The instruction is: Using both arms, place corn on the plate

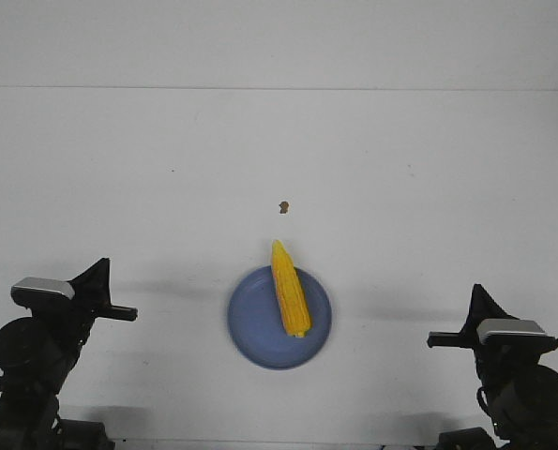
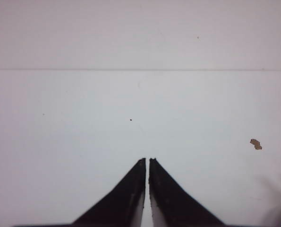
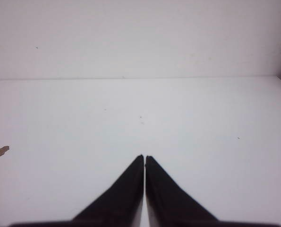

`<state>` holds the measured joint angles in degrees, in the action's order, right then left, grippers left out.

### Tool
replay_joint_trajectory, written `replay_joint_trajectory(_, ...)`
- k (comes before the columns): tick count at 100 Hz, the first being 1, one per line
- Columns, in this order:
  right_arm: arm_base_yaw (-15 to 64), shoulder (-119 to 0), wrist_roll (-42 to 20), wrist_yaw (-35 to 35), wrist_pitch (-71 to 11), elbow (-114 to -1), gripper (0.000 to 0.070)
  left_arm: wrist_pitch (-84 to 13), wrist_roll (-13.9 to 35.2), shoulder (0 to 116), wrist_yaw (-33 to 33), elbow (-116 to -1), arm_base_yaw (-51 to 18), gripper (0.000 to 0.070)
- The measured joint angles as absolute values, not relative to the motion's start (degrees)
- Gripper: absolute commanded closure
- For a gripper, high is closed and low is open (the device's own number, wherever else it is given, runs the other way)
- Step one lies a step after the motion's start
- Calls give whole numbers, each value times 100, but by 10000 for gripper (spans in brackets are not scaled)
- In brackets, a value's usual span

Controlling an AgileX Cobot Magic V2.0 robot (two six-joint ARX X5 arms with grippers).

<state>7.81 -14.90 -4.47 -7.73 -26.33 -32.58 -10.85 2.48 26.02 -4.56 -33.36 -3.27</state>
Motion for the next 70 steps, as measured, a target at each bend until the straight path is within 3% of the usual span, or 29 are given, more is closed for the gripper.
replay_joint_trajectory(70,781,-1490,-447,-773,-2630,-3258,692,-1066,161,2335,-316,-3332,-360,688)
